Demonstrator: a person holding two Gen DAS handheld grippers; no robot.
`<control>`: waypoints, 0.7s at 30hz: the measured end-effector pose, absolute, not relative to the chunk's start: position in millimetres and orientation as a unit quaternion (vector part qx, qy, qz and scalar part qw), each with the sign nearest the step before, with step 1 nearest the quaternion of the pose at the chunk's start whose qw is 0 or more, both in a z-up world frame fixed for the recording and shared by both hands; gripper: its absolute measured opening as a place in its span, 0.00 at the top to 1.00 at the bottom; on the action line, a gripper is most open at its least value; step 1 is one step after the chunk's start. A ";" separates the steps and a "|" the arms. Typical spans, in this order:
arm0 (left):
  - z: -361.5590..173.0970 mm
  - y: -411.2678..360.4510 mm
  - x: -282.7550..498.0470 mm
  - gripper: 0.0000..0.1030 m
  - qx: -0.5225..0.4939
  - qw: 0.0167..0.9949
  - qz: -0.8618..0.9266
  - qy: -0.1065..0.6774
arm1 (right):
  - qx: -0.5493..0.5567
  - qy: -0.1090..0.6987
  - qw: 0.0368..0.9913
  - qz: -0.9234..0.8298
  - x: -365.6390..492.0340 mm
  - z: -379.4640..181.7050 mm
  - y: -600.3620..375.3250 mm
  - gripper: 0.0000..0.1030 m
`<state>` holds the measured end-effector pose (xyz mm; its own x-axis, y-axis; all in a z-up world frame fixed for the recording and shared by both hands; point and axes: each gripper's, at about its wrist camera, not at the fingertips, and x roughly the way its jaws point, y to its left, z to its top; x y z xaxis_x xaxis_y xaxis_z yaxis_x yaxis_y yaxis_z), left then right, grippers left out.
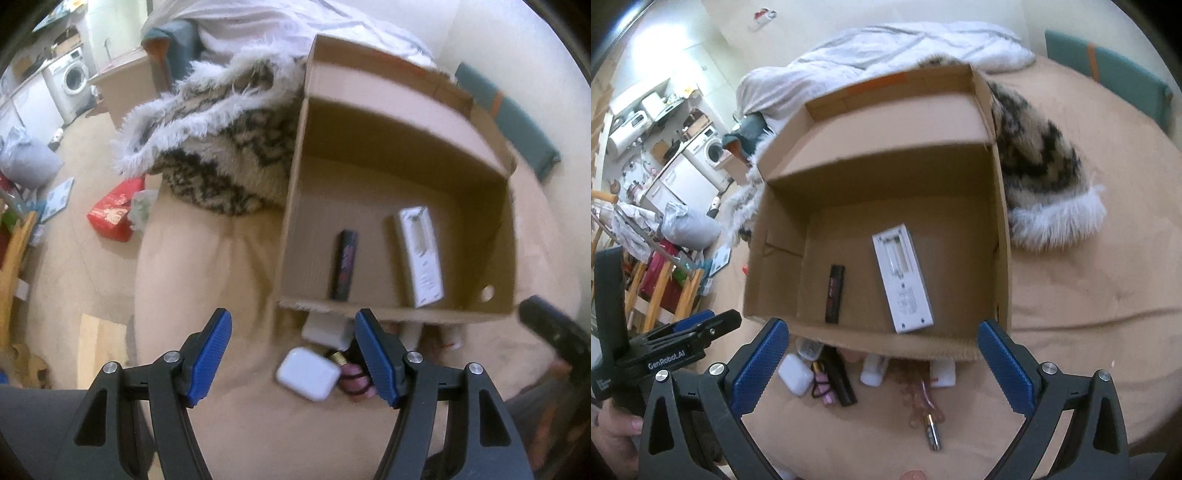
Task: Organize rigid objects
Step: 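Lift both open tools out of the box, then grasp the white earbud case with the left tool while the right tool grasps the pink comb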
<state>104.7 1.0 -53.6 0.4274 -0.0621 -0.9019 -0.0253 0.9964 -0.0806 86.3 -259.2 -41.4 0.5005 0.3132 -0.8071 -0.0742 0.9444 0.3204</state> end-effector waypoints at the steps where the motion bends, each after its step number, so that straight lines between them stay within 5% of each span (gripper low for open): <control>1: -57.4 2.1 103.9 0.36 -0.042 0.840 -0.012 0.540 | 0.124 0.491 0.855 0.110 86.0 -44.3 -260.4 0.00; 16: -130.8 -24.0 102.5 0.36 0.006 0.758 -0.058 0.649 | 0.114 0.544 0.825 0.105 88.6 -73.3 -260.3 0.00; 18: -143.4 -32.8 104.8 0.46 0.035 0.747 -0.070 0.660 | 0.111 0.548 0.823 0.101 90.3 -75.8 -260.9 0.00; 21: -160.2 -42.1 109.2 0.47 0.066 0.725 -0.091 0.680 | 0.114 0.555 0.819 0.094 92.6 -79.9 -264.5 0.00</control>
